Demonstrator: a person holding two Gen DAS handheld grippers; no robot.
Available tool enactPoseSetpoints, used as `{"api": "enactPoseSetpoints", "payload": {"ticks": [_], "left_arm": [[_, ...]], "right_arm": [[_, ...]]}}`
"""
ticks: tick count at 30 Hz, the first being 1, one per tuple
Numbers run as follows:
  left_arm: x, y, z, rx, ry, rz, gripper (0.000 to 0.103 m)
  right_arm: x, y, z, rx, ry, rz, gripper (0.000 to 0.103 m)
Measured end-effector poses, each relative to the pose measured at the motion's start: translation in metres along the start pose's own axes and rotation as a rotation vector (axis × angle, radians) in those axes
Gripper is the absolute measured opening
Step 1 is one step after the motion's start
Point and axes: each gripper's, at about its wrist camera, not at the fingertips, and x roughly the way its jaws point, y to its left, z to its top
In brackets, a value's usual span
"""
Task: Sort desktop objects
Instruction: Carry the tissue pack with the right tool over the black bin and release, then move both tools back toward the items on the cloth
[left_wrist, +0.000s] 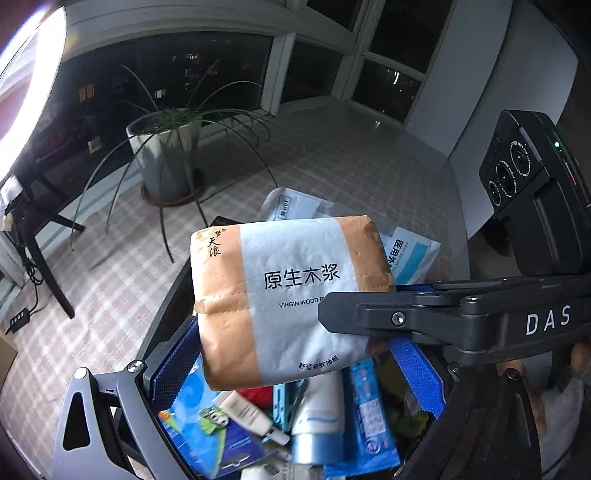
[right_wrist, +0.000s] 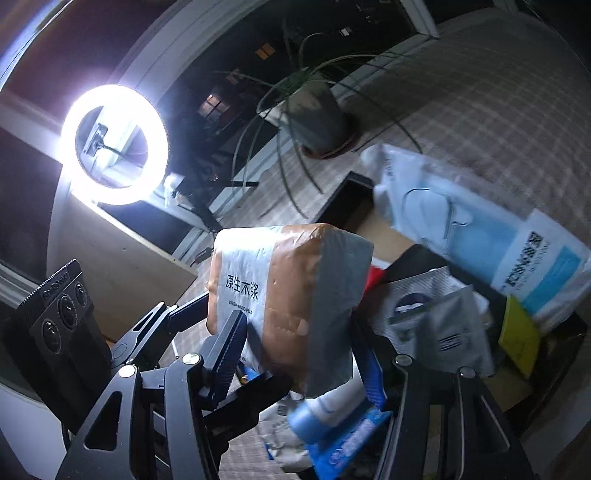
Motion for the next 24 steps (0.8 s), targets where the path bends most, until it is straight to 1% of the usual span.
{"api": "enactPoseSetpoints", "payload": {"ticks": [3, 6, 7, 8, 9, 10, 12, 15, 20, 24], "left_arm": [[0.007, 0.0, 0.0, 0.004, 0.003, 0.009, 0.1], [0.006, 0.0, -0.001, 0.012, 0.006, 0.042, 0.1], [0.004, 0.001, -0.003, 0.015, 0.006, 0.05, 0.1], [0.002, 0.004, -0.004, 0.016, 0.006, 0.055, 0.1], [-0.001, 0.006, -0.007, 0.015, 0.004, 0.063, 0.1], [-0.005, 0.009, -0.009, 0.013, 0.003, 0.072, 0.1], [-0.014, 0.016, -0.014, 0.002, -0.005, 0.087, 0.1], [-0.033, 0.029, -0.025, -0.022, -0.02, 0.11, 0.1], [-0.077, 0.062, -0.055, -0.075, -0.037, 0.187, 0.1], [-0.123, 0.1, -0.088, -0.166, -0.061, 0.247, 0.1]], "right_arm": [[-0.006, -0.007, 0.002, 0.004, -0.003, -0.004, 0.053], [-0.012, -0.008, 0.003, -0.008, -0.021, -0.032, 0.053], [-0.014, -0.007, 0.004, -0.014, -0.033, -0.049, 0.057], [-0.016, -0.006, 0.005, -0.019, -0.041, -0.072, 0.067], [-0.018, -0.005, 0.005, -0.023, -0.049, -0.097, 0.071], [-0.021, -0.003, 0.006, -0.027, -0.06, -0.11, 0.073], [-0.024, 0.001, 0.004, -0.042, -0.074, -0.111, 0.073], [-0.023, 0.014, 0.0, -0.075, -0.073, -0.119, 0.073], [-0.016, 0.044, -0.011, -0.147, -0.073, -0.134, 0.073], [-0.002, 0.07, -0.023, -0.199, -0.052, -0.128, 0.073]]}}
